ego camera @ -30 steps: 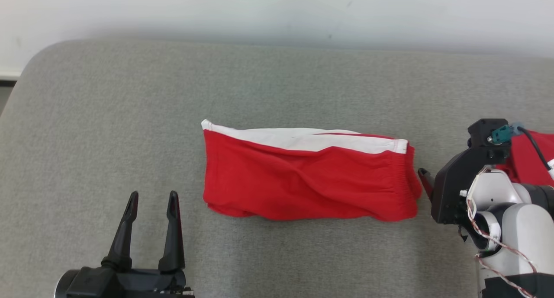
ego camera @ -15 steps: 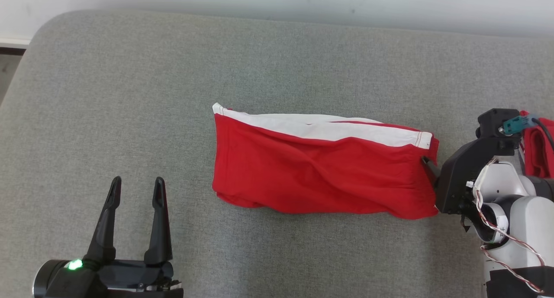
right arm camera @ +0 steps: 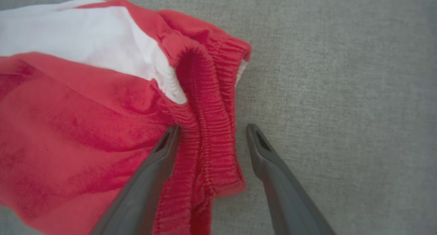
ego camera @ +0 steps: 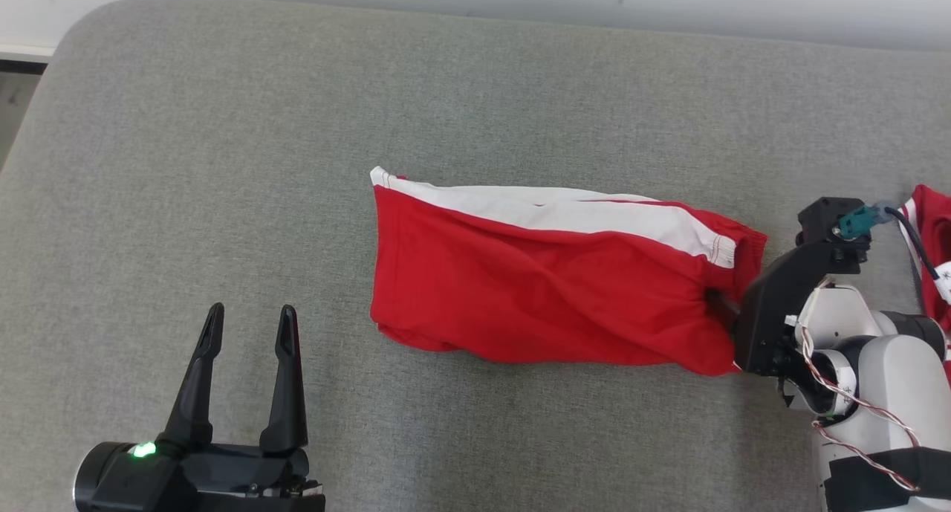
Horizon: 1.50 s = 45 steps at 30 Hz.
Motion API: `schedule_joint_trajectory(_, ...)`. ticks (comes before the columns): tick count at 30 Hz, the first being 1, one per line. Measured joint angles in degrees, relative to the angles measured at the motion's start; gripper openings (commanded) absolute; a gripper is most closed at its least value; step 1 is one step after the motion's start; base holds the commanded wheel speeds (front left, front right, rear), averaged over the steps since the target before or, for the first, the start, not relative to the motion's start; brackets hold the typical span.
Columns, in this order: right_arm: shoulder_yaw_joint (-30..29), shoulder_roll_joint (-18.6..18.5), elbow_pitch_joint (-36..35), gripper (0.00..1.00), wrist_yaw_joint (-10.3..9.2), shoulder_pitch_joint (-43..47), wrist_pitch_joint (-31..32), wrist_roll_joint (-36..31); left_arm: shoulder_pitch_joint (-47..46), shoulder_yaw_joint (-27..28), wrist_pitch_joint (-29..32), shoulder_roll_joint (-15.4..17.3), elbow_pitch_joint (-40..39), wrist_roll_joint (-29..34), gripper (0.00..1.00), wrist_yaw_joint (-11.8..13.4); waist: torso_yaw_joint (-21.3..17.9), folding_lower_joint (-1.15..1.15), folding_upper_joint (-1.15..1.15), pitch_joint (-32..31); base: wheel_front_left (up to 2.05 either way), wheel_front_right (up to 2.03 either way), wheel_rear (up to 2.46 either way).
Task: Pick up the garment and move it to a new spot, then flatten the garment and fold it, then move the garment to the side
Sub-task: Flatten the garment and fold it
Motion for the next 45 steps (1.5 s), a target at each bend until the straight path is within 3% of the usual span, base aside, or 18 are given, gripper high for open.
schedule_joint_trajectory(9, 1.36, -0.41, 5.6, 1.0, -0.16, -2.7, 0.8, 2.27, 0.03, -0.48, 0.0, -0.37, 1.02, -0.01, 1.0, -0.43, 1.56, -0.01, -0.01, -0.12, 0.0, 0.0, 0.0)
schedule_joint_trajectory(10, 1.25, -0.44, 6.14, 0.96, -0.16, -2.89, 0.74, 2.26, 0.03, -0.56, 0.0, -0.4, 1.13, -0.03, 1.0, -0.46, 1.69, -0.01, -0.01, -0.18, 0.0, 0.0, 0.0)
schedule_joint_trajectory(11, 1.13, -0.45, 6.67, 0.45, -0.16, -3.18, 0.68, 2.26, 0.03, -0.65, 0.0, -0.45, 1.2, -0.08, 1.0, -0.48, 1.82, -0.01, -0.01, -0.21, 0.0, 0.0, 0.0)
schedule_joint_trajectory(12, 1.01, -0.46, 7.27, 0.31, -0.16, -3.57, 0.63, 2.26, 0.03, -0.67, 0.0, -0.52, 1.24, -0.09, 1.0, -0.48, 1.91, -0.01, -0.01, -0.25, 0.0, 0.0, 0.0)
schedule_joint_trajectory(14, 0.83, -0.38, 8.31, 0.13, -0.15, -4.17, 0.34, 2.25, 0.04, -0.65, 0.0, -0.56, 1.34, -0.15, 1.0, -0.49, 2.04, -0.01, -0.01, -0.25, 0.0, 0.0, 0.0)
schedule_joint_trajectory(17, 0.33, -0.15, 9.89, 0.0, -0.14, -5.14, -0.14, 2.25, 0.08, -0.54, 0.0, -0.59, 1.54, -0.16, 1.0, -0.55, 2.04, -0.01, -0.01, -0.24, 0.0, 0.0, 0.0)
schedule_joint_trajectory(27, -2.09, 0.48, 11.4, 0.0, 0.05, -7.39, -1.85, -1.72, 0.08, -0.15, 0.0, -0.68, 1.66, -0.13, 1.0, -0.57, 1.12, 0.0, -0.01, -0.26, 0.0, 0.0, 0.0)
schedule_joint_trajectory(38, -9.68, 0.16, 0.26, 0.0, 0.01, -5.68, 1.71, -10.13, 0.97, 0.54, 0.0, -0.76, 1.68, 0.0, 1.0, -0.58, -1.39, 0.0, 0.0, -2.92, 0.0, 0.0, 0.0)
schedule_joint_trajectory(42, -9.46, 0.11, -3.28, 0.0, 0.01, -5.11, 3.52, -9.27, 1.16, 0.64, 0.0, -0.78, 1.69, 0.0, 1.0, -0.77, -1.79, 0.0, 0.0, -3.68, 0.0, 0.0, 0.0)
schedule_joint_trajectory(45, -6.9, 0.09, -4.17, 0.0, 0.01, -5.47, 4.08, -4.63, 1.33, 0.65, 0.0, -0.79, 1.72, 0.0, 1.0, -0.94, -1.81, 0.0, 0.0, -3.96, 0.0, 0.0, 0.0)
